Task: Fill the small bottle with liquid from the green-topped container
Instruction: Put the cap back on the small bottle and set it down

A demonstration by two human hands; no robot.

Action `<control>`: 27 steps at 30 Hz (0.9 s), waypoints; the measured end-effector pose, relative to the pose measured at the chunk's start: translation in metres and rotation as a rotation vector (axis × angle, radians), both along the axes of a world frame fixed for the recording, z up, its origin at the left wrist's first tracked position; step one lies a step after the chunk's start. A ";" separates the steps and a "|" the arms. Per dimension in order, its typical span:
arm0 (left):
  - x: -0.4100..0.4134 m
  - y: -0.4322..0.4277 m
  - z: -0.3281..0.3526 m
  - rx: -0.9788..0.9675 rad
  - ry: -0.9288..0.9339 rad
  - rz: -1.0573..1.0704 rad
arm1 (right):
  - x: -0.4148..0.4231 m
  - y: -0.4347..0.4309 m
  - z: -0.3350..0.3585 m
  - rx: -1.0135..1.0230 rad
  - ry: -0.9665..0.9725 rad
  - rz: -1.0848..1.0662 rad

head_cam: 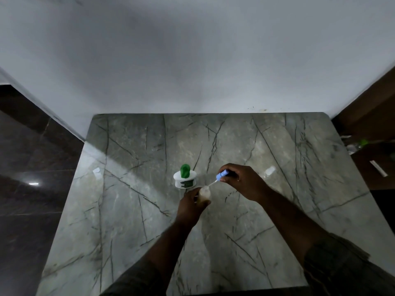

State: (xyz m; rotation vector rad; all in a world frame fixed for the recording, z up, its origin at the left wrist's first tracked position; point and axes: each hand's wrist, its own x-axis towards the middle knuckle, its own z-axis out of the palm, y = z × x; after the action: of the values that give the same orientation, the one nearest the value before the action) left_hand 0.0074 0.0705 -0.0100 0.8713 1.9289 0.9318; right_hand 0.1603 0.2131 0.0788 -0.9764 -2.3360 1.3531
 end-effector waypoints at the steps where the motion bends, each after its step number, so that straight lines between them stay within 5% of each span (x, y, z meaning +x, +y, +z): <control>1: 0.001 0.000 0.000 0.006 0.006 -0.003 | -0.001 0.000 -0.003 0.001 -0.020 0.013; 11: 0.003 0.004 -0.013 -0.037 0.038 -0.081 | -0.031 -0.004 -0.027 0.121 -0.289 0.265; 18: 0.005 -0.002 -0.016 -0.035 0.034 -0.076 | -0.043 -0.007 -0.035 0.171 -0.405 0.207; 27: 0.002 -0.005 -0.020 -0.051 0.027 -0.084 | -0.045 -0.008 -0.036 0.167 -0.369 0.313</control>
State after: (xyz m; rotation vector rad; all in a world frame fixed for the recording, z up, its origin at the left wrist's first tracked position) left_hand 0.0090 0.0656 -0.0304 0.9318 1.9158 0.8221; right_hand 0.1155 0.2051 0.0426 -0.9001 -2.9278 1.1265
